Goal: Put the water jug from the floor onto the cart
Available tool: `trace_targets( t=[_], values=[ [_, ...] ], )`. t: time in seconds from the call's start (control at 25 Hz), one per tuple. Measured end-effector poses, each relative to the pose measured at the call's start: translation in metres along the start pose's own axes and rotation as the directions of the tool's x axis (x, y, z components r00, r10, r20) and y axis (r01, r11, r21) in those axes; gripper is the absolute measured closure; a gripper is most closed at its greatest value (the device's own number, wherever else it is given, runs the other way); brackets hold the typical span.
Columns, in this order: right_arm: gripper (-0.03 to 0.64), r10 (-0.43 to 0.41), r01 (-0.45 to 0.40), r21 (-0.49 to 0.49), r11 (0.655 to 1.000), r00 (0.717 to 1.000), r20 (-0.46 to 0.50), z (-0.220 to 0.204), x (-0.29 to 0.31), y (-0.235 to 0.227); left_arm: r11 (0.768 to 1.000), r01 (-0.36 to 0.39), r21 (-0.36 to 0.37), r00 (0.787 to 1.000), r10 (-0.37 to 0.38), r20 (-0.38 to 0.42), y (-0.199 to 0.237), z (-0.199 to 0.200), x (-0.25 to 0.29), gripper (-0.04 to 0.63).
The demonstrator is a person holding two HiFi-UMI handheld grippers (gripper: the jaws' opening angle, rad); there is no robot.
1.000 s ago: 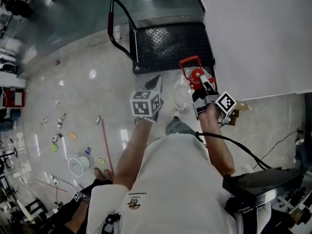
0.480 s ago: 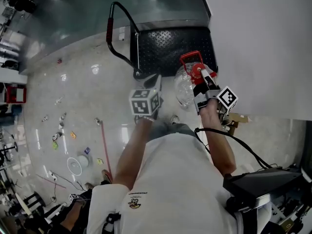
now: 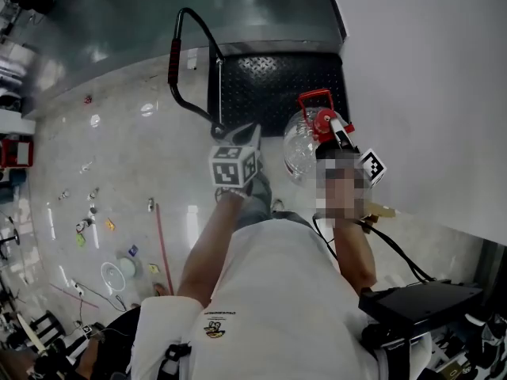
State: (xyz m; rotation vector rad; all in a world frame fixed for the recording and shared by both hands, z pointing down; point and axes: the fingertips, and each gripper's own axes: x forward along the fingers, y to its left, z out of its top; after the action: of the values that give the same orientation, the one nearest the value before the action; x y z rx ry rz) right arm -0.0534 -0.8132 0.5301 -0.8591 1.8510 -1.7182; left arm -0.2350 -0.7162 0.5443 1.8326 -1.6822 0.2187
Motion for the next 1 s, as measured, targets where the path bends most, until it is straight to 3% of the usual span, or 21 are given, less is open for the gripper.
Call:
trace_targets(
  t=[0.32,1.0],
  values=[
    [0.588,-0.048,0.049,0.016,0.999,0.999,-0.021,0.023,0.086,-0.022,0.999,0.005,-0.032,0.999,-0.006,-0.034,0.055,0.039,0.07,0.594],
    [0.588,-0.064,0.061,-0.031,0.998,0.992,-0.107,0.004,0.273,-0.049,0.997,0.041,-0.071,0.996,-0.047,-0.081,0.153,0.077,0.15,0.594]
  ],
)
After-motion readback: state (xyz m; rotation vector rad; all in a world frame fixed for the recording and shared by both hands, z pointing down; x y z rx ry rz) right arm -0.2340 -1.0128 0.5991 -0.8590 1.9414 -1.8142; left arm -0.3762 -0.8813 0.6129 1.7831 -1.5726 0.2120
